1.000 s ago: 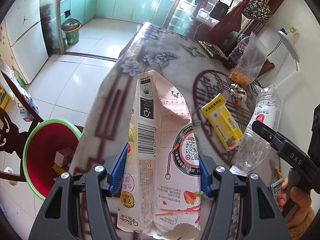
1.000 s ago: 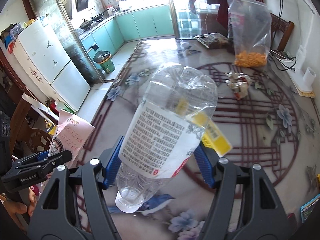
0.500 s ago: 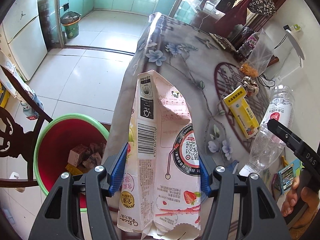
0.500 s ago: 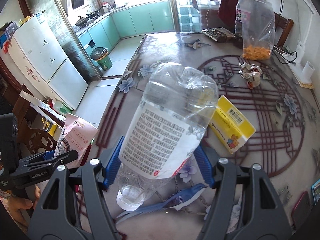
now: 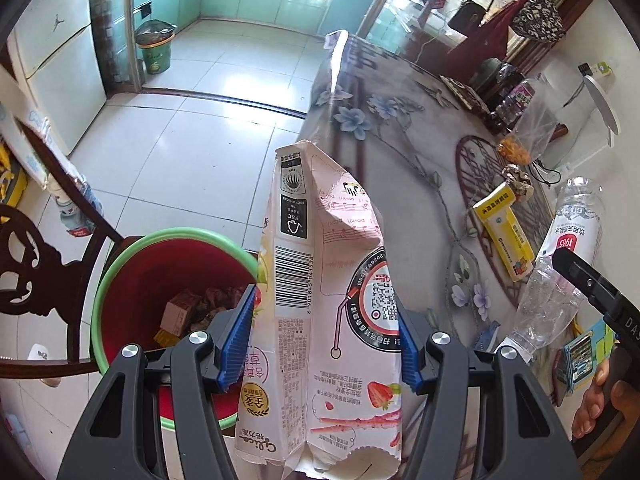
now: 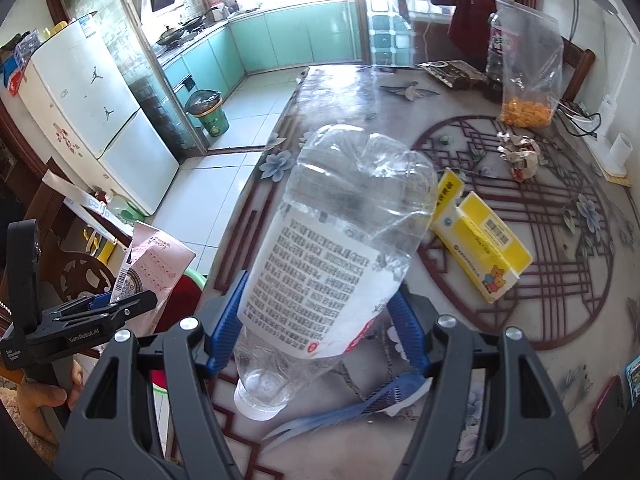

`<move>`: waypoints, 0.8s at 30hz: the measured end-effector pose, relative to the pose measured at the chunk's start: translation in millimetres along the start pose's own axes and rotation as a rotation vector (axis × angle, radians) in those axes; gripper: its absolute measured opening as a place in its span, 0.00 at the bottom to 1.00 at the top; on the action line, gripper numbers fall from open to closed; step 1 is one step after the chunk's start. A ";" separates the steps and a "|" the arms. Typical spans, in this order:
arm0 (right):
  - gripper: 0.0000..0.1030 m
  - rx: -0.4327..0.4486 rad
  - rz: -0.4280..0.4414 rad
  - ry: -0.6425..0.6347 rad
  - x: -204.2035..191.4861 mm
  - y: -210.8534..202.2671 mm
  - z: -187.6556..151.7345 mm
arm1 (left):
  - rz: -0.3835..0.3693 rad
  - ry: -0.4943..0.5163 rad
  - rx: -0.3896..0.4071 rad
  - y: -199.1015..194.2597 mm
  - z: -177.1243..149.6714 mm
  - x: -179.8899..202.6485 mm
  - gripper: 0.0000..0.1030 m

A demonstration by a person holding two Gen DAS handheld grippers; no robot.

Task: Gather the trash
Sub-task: 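Carry the milk carton and water bottle to the red bucket and open both tools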

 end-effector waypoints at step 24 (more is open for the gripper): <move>0.63 -0.059 0.176 -0.215 -119.5 38.6 16.0 | 0.150 -0.175 -0.021 0.6 -9.6 -114.5 0.56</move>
Point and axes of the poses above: each gripper's, at about its wrist camera, not at the fingertips, and y roughly the way its jaws point, x to its right, z to its top, the point moved 3 cm from there along y, roughly the way its jaws point, and after that the axes turned 12 degrees about -y, right-handed, at the moved point
